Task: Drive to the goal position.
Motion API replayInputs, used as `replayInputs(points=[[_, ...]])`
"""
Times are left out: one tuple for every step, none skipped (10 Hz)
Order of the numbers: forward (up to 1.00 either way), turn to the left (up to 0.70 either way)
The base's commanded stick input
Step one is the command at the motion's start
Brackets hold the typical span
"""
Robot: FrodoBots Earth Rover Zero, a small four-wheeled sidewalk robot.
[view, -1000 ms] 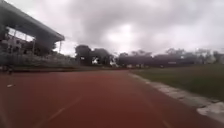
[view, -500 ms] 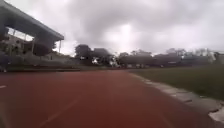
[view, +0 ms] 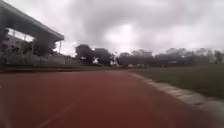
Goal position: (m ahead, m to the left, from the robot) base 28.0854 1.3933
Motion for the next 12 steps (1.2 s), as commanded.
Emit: replayInputs(points=[[0.5,0.02],[0.5,0.02],[0.5,0.02],[0.5,0.02],[0.5,0.02],[0.5,0.02],[0.5,0.02],[0.5,0.02],[0.5,0.02],[0.5,0.02],[0.5,0.02],[0.5,0.02]])
